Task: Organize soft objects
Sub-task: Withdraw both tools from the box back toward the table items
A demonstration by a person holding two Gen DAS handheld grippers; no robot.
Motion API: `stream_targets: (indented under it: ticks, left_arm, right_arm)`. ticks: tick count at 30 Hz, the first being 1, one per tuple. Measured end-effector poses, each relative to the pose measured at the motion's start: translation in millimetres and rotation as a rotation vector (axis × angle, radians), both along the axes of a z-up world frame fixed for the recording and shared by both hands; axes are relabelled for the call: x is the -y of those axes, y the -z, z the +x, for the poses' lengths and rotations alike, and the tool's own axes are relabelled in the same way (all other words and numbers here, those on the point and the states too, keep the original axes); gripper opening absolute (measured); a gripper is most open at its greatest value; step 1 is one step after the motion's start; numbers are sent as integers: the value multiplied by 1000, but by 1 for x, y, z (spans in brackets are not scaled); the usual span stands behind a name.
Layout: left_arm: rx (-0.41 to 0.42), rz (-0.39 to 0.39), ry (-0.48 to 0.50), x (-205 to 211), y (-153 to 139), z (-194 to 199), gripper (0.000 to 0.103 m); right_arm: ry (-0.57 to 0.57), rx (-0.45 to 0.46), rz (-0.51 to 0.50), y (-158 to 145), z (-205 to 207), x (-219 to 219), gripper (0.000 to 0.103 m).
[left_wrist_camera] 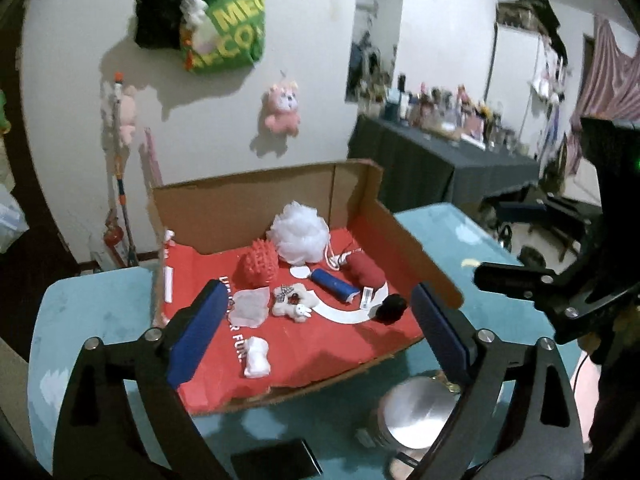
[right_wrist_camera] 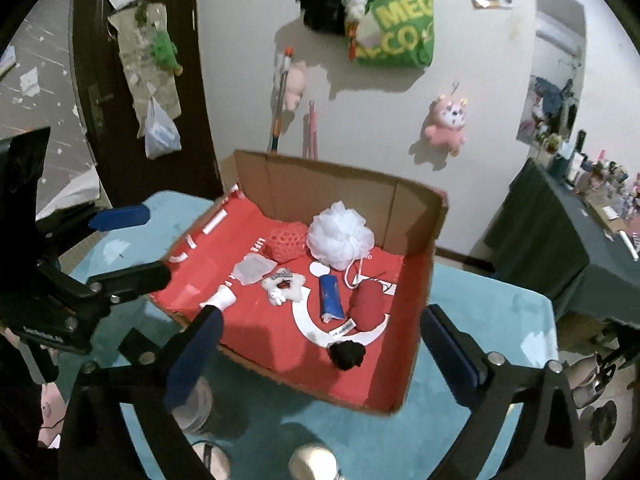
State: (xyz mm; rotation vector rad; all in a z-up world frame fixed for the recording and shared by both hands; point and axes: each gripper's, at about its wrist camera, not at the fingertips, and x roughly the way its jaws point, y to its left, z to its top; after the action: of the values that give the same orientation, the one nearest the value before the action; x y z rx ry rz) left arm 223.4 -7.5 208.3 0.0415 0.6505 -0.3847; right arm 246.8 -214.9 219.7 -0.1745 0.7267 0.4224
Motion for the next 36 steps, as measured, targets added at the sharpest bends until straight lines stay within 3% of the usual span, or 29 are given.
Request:
stream_targets:
  ticks: [11, 21, 29, 36]
  left_arm:
    - [172, -54, -80, -8, -7, -101, 97]
    - [256, -48, -109, 9, 19, -168, 98]
    - [220, -42, -152, 18, 58, -186, 98]
    - [115, -12, -149, 29, 103, -180, 98]
  right_arm:
    - [64, 157, 111, -14, -108, 31, 103]
    - [154, 255, 84, 20, -179, 43, 103]
    - [220, 229, 68, 67, -193, 53, 103]
    - [256, 148, 34, 117, -180, 56, 103]
